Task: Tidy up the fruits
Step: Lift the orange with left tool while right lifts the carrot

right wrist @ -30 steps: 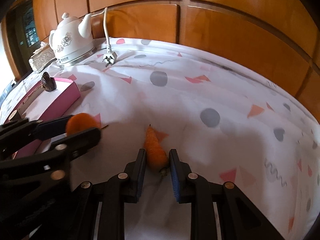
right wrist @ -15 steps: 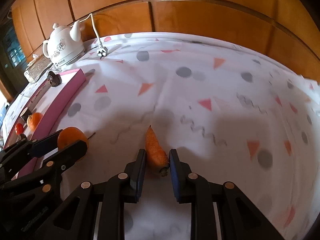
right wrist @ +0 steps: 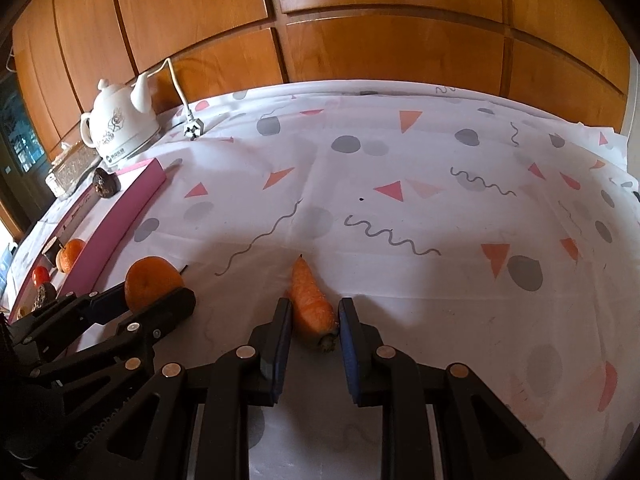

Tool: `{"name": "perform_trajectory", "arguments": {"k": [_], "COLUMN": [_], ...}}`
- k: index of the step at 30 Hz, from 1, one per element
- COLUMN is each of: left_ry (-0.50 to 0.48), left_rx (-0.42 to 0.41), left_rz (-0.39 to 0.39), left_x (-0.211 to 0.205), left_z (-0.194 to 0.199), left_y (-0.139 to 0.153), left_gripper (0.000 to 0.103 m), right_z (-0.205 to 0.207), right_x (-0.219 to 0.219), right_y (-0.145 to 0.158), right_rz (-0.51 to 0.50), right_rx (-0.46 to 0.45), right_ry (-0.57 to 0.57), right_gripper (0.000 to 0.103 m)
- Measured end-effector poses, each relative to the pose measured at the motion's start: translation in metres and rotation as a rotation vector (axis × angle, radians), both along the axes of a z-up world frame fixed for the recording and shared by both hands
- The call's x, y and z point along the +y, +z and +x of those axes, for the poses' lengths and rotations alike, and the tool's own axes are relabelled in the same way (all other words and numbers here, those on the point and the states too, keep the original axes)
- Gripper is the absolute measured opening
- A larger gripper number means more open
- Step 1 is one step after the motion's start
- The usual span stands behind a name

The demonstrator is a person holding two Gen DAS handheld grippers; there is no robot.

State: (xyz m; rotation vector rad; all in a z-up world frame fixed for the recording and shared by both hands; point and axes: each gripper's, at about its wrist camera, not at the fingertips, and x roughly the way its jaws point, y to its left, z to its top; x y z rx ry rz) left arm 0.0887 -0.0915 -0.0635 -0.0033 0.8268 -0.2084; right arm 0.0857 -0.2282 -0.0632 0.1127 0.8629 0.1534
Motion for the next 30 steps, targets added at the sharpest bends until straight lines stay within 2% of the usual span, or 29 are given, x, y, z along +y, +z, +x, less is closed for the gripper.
{"name": "perform_trajectory", "arguments": {"k": [10,19,22,30], "left_ry": [-0.008,-0.010,-0.009,-0.022], "left_rx": [-0.010,-0.016,-0.007,-0.069], "left_rz": [0.012,0.017,0.009,-0.028], "left_x": [-0.001,-0.002,0.000,0.013], "left_z": [0.001,0.000,-0.002,-0.023], "left_y": [-0.003,-0.002,0.002,0.044], "left_gripper": [0.039,0.038,0.037,0.037], "right_z": [-0.002,-0.001,-0.002,-0.001], "right_x": [-0.003,-0.001,0.004,0.008], "right_y": [-0.002,-0.003,-0.002,-0.001], "right_rz": [0.028,0.014,-0.025,-0.070], "right_rx": [-0.013,-0.009,-0.015,-0.007], "right_ry": [-0.012,-0.014,-0.014,-0.012], "right_gripper": [0.024,0.024,0.024,0.023]}}
